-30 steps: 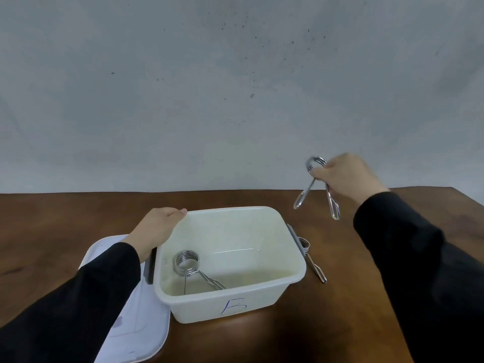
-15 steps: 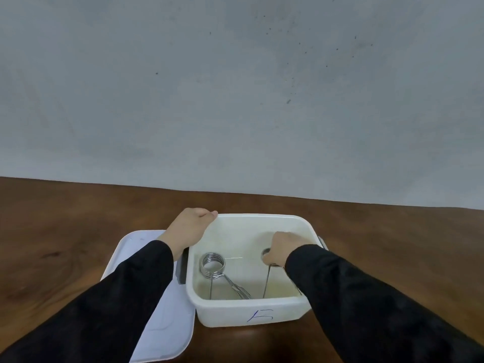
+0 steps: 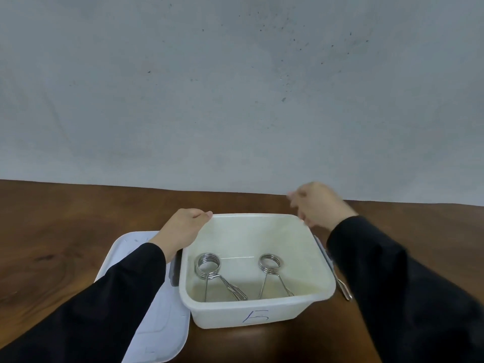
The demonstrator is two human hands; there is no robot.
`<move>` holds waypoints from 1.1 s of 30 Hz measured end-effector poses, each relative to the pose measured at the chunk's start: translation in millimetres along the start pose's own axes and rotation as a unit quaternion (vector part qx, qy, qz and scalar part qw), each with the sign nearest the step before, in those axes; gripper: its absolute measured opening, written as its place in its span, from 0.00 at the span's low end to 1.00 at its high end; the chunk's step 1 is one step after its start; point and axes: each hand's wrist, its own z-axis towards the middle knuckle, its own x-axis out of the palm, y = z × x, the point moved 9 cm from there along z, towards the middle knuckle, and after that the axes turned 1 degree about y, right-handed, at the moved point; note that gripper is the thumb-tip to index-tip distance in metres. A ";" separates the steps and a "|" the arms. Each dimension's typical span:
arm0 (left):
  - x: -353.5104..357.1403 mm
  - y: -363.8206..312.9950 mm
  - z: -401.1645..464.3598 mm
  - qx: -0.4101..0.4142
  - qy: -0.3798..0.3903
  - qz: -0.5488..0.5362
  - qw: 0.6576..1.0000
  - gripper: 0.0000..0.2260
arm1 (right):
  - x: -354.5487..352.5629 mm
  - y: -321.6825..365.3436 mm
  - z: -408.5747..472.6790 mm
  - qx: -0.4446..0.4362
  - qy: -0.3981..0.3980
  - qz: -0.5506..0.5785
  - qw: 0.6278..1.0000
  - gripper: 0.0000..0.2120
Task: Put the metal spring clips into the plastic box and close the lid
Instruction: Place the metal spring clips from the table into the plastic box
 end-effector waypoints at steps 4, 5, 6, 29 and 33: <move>-3.4 6.1 3.6 -0.008 -0.004 0.002 1.000 0.22 | -60.1 -62.4 0.5 0.034 -0.035 -0.019 0.999 0.14; -3.0 6.3 3.9 -0.006 -0.004 0.008 1.000 0.22 | -54.5 -88.4 -0.9 0.062 -0.012 -0.034 0.997 0.12; -2.5 6.3 4.3 -0.003 -0.004 0.016 1.000 0.23 | -44.3 -114.1 -2.6 0.091 0.016 -0.043 0.995 0.11; -0.3 9.9 5.5 -0.024 0.015 0.010 1.000 0.24 | -31.2 -168.3 -3.5 0.083 0.015 -0.186 0.979 0.09; 0.0 5.4 3.7 -0.016 0.008 0.004 1.000 0.20 | -112.5 -105.8 -9.6 0.012 -0.089 -0.168 0.982 0.06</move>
